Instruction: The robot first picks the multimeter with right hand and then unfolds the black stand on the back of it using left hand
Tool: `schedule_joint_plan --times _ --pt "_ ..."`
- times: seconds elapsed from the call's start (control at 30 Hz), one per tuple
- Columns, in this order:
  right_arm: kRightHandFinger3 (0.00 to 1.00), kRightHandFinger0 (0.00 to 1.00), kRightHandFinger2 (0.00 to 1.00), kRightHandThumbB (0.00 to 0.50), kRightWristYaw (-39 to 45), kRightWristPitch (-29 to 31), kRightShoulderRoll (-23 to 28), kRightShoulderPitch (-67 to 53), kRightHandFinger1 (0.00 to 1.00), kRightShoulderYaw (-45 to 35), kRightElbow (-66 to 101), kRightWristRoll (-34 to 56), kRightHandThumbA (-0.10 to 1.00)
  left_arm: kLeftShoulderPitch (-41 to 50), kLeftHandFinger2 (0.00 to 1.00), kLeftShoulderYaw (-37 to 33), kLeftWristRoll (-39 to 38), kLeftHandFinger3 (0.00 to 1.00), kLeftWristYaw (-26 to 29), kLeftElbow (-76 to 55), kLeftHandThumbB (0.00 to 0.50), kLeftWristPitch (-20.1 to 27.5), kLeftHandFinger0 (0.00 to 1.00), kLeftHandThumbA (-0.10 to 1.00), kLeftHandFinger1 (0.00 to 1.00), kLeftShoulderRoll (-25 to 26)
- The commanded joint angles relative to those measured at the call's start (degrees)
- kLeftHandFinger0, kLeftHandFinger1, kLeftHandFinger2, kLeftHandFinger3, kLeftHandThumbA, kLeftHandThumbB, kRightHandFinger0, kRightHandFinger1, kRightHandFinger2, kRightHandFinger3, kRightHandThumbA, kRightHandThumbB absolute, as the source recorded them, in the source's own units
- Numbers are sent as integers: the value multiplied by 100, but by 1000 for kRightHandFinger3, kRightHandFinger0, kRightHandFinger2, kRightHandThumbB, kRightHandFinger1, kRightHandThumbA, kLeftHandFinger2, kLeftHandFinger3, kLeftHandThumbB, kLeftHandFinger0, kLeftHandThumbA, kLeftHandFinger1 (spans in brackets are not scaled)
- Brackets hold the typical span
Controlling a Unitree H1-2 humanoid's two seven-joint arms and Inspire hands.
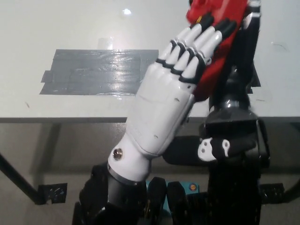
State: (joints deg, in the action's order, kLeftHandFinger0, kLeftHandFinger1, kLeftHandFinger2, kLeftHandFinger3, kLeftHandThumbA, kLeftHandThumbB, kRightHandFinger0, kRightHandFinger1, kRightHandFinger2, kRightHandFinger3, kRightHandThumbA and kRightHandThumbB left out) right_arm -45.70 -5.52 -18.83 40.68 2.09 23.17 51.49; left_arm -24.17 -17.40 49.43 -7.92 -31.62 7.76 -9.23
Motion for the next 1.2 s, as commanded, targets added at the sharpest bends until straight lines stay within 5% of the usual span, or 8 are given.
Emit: schedule_joint_plan --times 0.0,0.03,0.17,0.27,0.7,0.73,0.93,1.17 --pt "408 0 174 39 372 -148 -202 587 0 -188 108 627 314 217 1000 -239 254 1000 397 45 405 235 1000 1000 1000 -192" --pt "391 0 194 102 273 47 -260 661 0 -298 101 971 178 312 1000 -299 307 1000 548 97 391 320 1000 1000 1000 -213" --pt "822 0 632 30 674 431 -294 809 209 -493 57 1814 159 568 1000 -475 324 1000 961 235 372 567 1000 1000 1000 -290" --pt "1000 0 737 16 571 547 -294 926 342 -555 104 1936 164 699 1000 -589 369 1000 1236 319 363 727 1000 1000 1000 -314" --pt "1000 11 812 56 69 842 -294 911 485 -930 333 2502 -23 340 1000 -291 52 1000 1267 -3 358 686 1000 1000 1000 35" --pt "1000 22 845 53 57 793 -294 913 513 -1005 344 2521 55 292 1000 -247 -16 1000 1240 -38 357 696 1000 1000 1000 74" --pt "1000 0 731 118 -48 596 222 931 340 -1491 -25 2611 17 248 1000 326 -561 1000 1008 -734 375 500 1000 1000 1000 568" --pt "951 0 726 88 703 353 820 697 419 -1687 -832 2624 -61 676 1000 597 -1250 1000 930 -1045 376 540 1000 1000 1000 1070"
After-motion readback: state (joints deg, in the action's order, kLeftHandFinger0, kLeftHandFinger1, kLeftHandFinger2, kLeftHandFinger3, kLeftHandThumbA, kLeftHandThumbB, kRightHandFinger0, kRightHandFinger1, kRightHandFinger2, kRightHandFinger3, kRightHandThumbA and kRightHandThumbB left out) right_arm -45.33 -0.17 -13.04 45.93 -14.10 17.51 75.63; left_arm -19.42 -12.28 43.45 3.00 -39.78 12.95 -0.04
